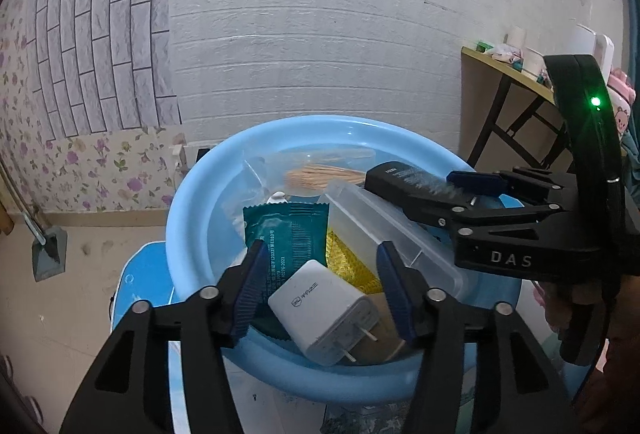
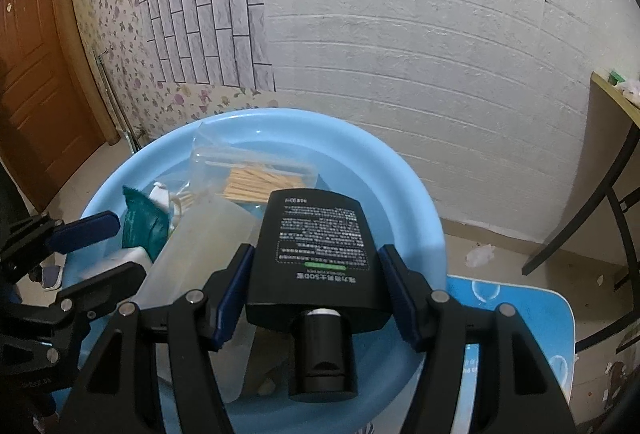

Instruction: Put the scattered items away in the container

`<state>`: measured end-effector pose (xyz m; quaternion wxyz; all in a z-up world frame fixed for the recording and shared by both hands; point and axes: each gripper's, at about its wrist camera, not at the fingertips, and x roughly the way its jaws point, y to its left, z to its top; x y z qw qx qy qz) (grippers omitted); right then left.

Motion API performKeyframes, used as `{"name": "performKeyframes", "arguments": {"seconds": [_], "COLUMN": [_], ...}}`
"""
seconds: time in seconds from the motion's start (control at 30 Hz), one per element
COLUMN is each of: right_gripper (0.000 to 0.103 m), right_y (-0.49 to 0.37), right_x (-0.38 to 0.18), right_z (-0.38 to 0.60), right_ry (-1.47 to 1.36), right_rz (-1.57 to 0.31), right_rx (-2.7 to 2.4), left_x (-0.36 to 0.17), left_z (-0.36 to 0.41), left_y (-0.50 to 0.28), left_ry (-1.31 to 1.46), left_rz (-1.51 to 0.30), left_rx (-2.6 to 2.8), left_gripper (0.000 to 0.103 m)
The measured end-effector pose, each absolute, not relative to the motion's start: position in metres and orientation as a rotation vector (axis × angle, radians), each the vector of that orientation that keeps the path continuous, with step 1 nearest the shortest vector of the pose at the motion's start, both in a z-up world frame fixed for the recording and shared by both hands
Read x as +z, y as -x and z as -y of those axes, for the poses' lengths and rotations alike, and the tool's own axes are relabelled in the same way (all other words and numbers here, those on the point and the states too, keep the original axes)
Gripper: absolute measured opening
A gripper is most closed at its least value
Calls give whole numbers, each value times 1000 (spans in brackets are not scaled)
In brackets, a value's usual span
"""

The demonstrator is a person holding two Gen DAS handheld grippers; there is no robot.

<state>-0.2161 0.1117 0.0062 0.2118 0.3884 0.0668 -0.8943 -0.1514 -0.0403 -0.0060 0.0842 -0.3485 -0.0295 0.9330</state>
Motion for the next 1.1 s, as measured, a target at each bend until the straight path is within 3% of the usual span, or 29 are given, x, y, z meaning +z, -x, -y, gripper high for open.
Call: {"name": "performKeyframes", "arguments": {"seconds": [0.6, 0.7, 1.1], "right_gripper": [68, 74, 80], "right_y": [184, 177, 142], "right_x": [28, 33, 51], "right_z": [-125, -134, -173], "right_ry": [-1026, -1020, -996], "right_rz": [-178, -158, -102], "right_rx": [-2520, -2539, -2620], "left_x": [22, 30, 57], "left_z": [34, 29, 0], "left_y": [126, 120, 91], "left_ry": [880, 843, 787], "left_rz": [114, 107, 58], "left_rx": [2745, 2741, 2739], "left_gripper": [81, 87, 96]}}
